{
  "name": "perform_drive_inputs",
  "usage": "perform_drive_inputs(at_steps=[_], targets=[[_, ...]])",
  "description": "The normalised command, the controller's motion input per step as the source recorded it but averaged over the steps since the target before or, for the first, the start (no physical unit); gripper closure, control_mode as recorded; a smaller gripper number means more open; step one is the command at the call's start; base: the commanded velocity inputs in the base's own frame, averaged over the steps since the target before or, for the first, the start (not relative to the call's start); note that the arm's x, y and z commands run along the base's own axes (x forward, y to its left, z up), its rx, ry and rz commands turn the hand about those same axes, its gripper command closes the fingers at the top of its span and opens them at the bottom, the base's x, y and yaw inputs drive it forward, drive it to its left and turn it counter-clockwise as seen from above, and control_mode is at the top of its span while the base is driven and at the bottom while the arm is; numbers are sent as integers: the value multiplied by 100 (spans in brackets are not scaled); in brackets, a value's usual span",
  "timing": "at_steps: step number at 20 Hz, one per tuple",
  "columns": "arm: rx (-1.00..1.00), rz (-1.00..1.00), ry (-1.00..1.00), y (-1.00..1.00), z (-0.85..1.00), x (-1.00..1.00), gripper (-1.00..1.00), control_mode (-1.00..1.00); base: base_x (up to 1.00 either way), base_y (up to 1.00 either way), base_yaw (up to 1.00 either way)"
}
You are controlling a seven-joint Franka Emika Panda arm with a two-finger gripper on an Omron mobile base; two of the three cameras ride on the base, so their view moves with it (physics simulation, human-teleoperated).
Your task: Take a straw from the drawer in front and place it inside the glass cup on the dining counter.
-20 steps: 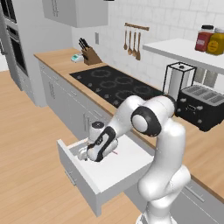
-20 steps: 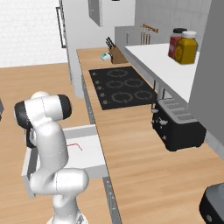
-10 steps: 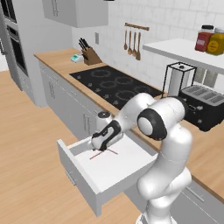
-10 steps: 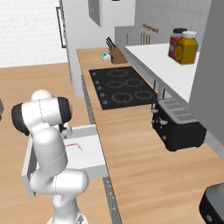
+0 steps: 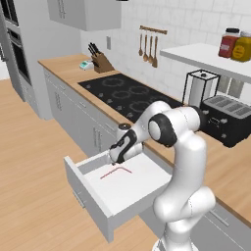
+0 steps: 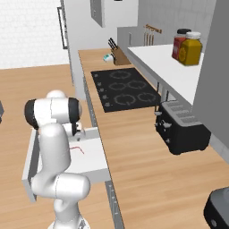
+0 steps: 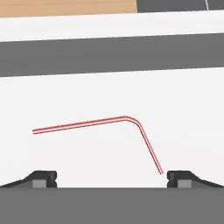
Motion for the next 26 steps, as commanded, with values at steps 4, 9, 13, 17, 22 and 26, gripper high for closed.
perform_drive_inputs(at_steps=[4,9,13,17,22,26], targets=[[0,0,0,-23,-47,11,-100,-100,0,0,0],[0,0,0,-20,-41,23,-100,-100,0,0,0],[0,0,0,-3,-33,24,-100,-100,0,0,0],[0,1,0,0,-30,19,-100,-100,0,0,0],[0,1,0,-2,-31,29,-100,-100,0,0,0],[0,1,0,-3,-34,29,-100,-100,0,0,0]])
